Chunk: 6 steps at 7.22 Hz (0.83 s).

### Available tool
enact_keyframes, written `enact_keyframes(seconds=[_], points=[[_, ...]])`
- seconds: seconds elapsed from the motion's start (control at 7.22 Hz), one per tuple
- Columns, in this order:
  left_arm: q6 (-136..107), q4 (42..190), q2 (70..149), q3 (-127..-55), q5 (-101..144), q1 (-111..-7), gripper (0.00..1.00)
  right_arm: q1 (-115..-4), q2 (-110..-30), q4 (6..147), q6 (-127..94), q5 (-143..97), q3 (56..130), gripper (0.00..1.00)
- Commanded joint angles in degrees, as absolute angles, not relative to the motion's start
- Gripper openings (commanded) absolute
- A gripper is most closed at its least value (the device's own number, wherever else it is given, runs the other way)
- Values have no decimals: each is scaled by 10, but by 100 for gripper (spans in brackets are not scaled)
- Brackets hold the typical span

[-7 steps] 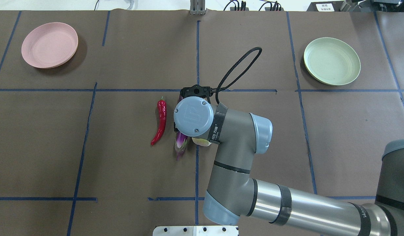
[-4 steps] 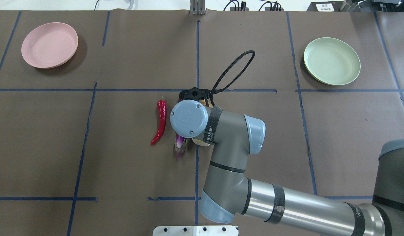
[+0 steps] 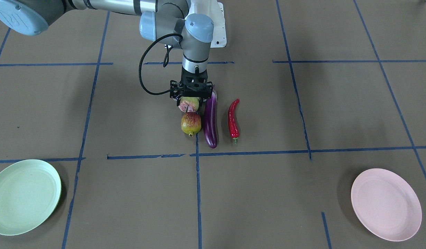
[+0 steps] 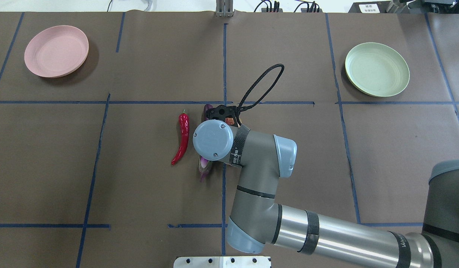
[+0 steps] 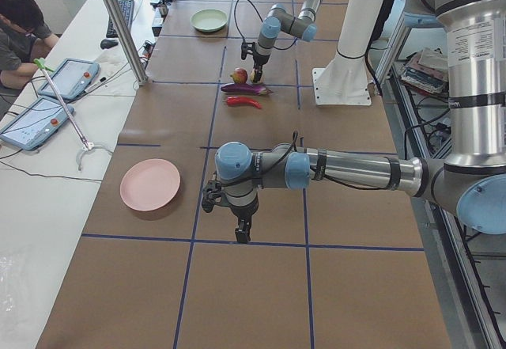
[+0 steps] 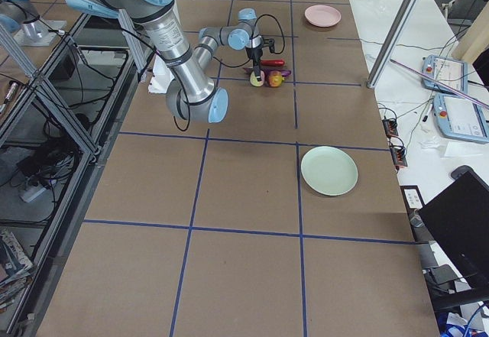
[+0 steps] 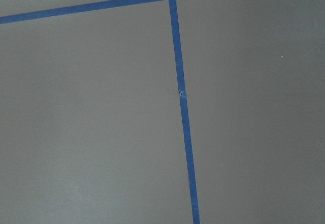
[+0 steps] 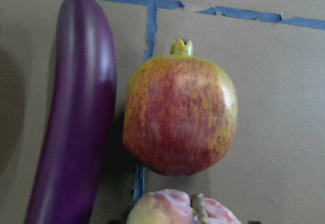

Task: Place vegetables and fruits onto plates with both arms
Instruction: 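Carry the apple with the right gripper onto the green plate and release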

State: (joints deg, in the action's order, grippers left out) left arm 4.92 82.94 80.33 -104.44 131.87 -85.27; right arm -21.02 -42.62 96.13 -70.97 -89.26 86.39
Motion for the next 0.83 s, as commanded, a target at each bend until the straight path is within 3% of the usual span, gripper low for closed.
enact_keyframes(seconds=[0.0,0.14,0.42,0.69], points=[[49,830,803,-1044,1318,-851,100,-208,-424,966,-708,-897,867,45],[49,830,803,-1044,1319,-851,100,-209,-424,970,-708,-897,884,29],[49,830,803,-1045,1319,-851,100,-240,-424,1071,-674,-936,980,29],[49,830,803,-1047,1319,-842,100,-326,-431,1096,-574,-1016,1005,29]])
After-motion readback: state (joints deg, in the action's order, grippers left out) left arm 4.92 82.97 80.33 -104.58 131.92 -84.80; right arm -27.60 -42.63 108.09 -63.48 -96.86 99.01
